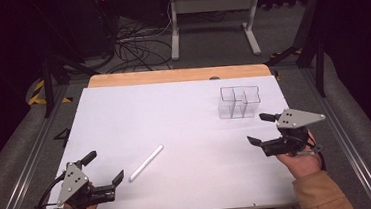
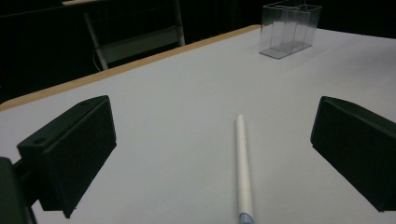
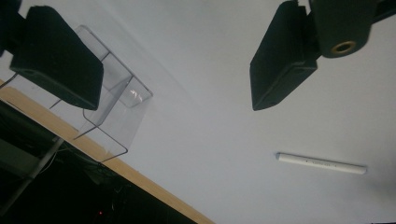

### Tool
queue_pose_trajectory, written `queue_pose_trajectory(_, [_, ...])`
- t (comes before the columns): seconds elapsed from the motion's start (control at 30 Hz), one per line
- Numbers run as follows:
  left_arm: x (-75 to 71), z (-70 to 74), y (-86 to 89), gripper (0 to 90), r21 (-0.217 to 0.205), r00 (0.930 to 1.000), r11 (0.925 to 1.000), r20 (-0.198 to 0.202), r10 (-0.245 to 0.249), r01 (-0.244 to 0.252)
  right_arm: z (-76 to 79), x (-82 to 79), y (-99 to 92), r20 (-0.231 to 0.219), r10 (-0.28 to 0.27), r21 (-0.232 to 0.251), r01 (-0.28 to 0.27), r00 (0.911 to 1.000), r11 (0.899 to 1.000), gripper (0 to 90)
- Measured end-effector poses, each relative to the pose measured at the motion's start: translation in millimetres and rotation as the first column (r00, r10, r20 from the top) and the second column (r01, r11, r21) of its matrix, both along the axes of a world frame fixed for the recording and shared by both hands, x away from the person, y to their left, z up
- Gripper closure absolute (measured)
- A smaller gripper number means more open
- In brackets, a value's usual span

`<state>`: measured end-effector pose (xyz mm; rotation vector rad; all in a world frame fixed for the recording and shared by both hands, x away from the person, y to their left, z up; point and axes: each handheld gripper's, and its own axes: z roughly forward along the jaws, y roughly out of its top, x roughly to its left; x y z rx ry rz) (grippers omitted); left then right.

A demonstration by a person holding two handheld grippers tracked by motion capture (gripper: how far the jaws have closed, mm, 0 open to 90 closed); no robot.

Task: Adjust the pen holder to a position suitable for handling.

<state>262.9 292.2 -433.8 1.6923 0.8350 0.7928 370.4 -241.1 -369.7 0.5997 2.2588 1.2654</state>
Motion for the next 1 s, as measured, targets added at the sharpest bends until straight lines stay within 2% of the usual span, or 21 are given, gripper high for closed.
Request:
queue_pose_trajectory(0.17, [0.0,-0.1,0.0,0.9,0.001,1.0000,1.0000,0.001,-0.001,0.001,6.0,9.9,0.5,0.007,-0.006,-0.018,0.006,1.0000,1.000,19.8])
queue_pose_trajectory(0.2, [0.0,-0.2,0.1,0.9,0.000,1.0000,1.0000,0.002,-0.001,0.001,6.6,16.1,1.9,0.021,-0.003,-0.045,0.004,0.9998,0.999,19.5])
queue_pose_trajectory(0.23, [0.1,-0.2,0.0,0.9,0.004,1.0000,1.0000,0.001,0.002,-0.002,6.6,16.1,1.9,0.021,-0.003,-0.045,0.004,0.9998,0.999,19.5])
queue_pose_trajectory(0.3, [0.3,-0.2,0.0,0.9,0.004,1.0000,1.0000,0.002,0.002,-0.002,8.5,21.4,2.8,0.023,-0.006,-0.074,0.008,0.9997,0.997,19.5])
queue_pose_trajectory(0.4, [0.5,-0.1,-0.1,0.9,0.003,1.0000,1.0000,0.003,0.002,-0.002,13.1,27.0,4.0,0.021,-0.003,-0.077,0.004,0.9998,0.997,19.9])
queue_pose_trajectory(0.53, [0.6,0.1,-0.2,0.9,0.009,1.0000,1.0000,0.006,0.000,0.000,14.2,39.5,3.8,0.005,-0.016,-0.073,0.017,0.9999,0.997,20.2])
queue_pose_trajectory(0.63, [1.5,-0.1,0.0,0.9,0.007,1.0000,1.0000,0.003,0.000,0.000,14.1,55.6,0.4,-0.020,-0.037,-0.038,0.037,0.9991,0.999,20.1])
queue_pose_trajectory(0.8, [2.4,-0.6,0.5,0.8,-0.003,1.0000,1.0000,0.000,0.001,-0.001,16.0,65.4,-1.3,-0.014,-0.046,-0.026,0.046,0.9988,0.999,20.3])
queue_pose_trajectory(1.0, [2.9,-0.7,0.1,0.9,0.004,1.0000,1.0000,0.001,-0.003,0.003,13.3,77.3,-4.4,-0.025,-0.065,-0.025,0.065,0.9976,0.998,20.5])
